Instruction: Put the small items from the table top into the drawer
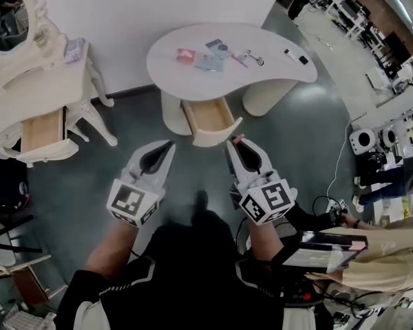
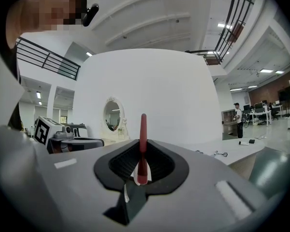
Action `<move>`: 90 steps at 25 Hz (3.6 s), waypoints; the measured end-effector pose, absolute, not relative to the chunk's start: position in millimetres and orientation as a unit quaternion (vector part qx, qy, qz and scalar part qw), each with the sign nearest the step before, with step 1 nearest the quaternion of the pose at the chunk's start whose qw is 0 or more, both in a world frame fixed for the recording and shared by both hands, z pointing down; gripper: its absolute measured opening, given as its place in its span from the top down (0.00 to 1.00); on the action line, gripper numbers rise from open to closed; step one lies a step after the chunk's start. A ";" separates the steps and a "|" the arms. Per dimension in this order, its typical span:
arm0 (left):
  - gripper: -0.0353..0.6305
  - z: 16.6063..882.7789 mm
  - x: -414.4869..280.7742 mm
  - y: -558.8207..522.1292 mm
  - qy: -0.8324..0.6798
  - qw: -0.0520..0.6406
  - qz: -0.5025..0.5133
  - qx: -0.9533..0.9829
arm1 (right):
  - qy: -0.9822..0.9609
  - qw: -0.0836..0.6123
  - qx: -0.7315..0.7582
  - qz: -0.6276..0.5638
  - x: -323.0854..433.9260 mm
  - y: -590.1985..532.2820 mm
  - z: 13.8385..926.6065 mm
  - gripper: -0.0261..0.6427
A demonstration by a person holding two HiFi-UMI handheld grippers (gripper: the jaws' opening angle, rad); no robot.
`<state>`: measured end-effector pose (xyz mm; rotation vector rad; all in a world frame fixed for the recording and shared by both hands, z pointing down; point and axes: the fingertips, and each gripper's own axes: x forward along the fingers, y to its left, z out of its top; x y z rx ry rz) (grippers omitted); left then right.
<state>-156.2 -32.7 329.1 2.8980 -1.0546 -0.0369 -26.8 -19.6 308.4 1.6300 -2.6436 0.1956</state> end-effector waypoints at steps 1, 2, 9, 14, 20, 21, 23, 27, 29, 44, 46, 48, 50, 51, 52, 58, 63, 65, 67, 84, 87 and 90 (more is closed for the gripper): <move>0.95 329.8 -152.5 -40.3 -0.341 0.029 -0.011 0.939 | -0.850 0.014 0.523 0.063 -24.6 -26.5 308.9 0.89; 0.95 330.2 -148.7 -48.4 -0.342 0.029 -0.010 0.939 | -0.851 0.012 0.521 0.064 -21.9 -34.4 309.9 0.89; 0.95 325.6 -115.1 -106.9 -0.351 0.025 0.003 0.936 | -0.858 0.003 0.509 0.066 12.8 -100.2 313.0 0.89; 0.95 318.3 -92.2 -153.0 -0.365 0.028 0.002 0.930 | -0.872 0.001 0.487 0.056 33.5 -144.8 304.5 0.89; 0.95 317.3 -56.9 -197.1 -0.367 0.025 0.013 0.930 | -0.879 -0.011 0.473 0.057 65.0 -193.4 300.1 0.89; 0.95 316.9 -51.5 -203.0 -0.366 0.023 0.015 0.930 | -0.880 -0.010 0.470 0.058 69.0 -200.2 299.7 0.89; 0.95 316.3 -43.1 -213.4 -0.368 0.020 0.018 0.930 | -0.885 -0.006 0.461 0.056 73.7 -211.1 299.8 0.89; 0.95 320.8 -39.4 -234.6 -0.375 0.024 0.020 0.927 | -0.893 0.004 0.446 0.058 76.0 -232.4 306.6 0.89; 0.95 323.5 -40.4 -243.9 -0.375 0.030 0.024 0.926 | -0.893 0.009 0.446 0.063 75.7 -242.7 309.3 0.89; 0.95 333.2 -44.1 -337.0 -0.300 0.025 0.036 0.953 | -0.881 0.042 0.465 0.081 56.8 -324.5 333.7 0.89; 0.95 340.3 -42.2 -347.3 -0.292 0.031 0.042 0.955 | -0.882 0.053 0.461 0.082 55.4 -330.9 341.3 0.89; 0.95 350.2 -41.2 -356.8 -0.287 0.039 0.048 0.956 | -0.883 0.064 0.457 0.084 54.5 -337.7 350.8 0.89; 0.95 362.0 -39.7 -365.1 -0.285 0.047 0.054 0.956 | -0.885 0.075 0.451 0.087 54.2 -344.2 363.0 0.89; 0.95 368.4 -38.8 -368.8 -0.285 0.052 0.056 0.955 | -0.886 0.081 0.447 0.089 54.1 -346.7 370.3 0.89; 0.95 374.8 -38.0 -372.0 -0.286 0.057 0.058 0.955 | -0.888 0.088 0.443 0.092 53.9 -348.8 378.5 0.89; 0.95 417.2 -36.9 -380.4 -0.293 0.077 0.085 0.949 | -0.896 0.146 0.404 0.109 50.9 -352.9 442.7 0.89; 0.95 456.9 -38.9 -380.3 -0.289 0.100 0.106 0.946 | -0.904 0.187 0.366 0.122 49.3 -351.4 494.0 0.89; 0.95 470.6 -39.0 -378.9 -0.289 0.109 0.114 0.944 | -0.905 0.205 0.351 0.124 48.4 -348.8 511.8 0.89; 0.95 482.2 -37.9 -376.2 -0.286 0.118 0.122 0.943 | -0.908 0.222 0.333 0.122 46.8 -343.9 526.8 0.89; 0.95 546.0 -35.9 -347.8 -0.286 0.165 0.155 0.931 | -0.910 0.328 0.231 0.107 48.4 -305.0 623.2 0.89; 0.95 556.6 -38.2 -338.7 -0.290 0.173 0.160 0.927 | -0.904 0.353 0.213 0.110 51.8 -296.3 641.1 0.89; 0.95 566.6 -42.0 -331.0 -0.294 0.177 0.168 0.924 | -0.899 0.376 0.197 0.112 54.0 -291.8 655.0 0.89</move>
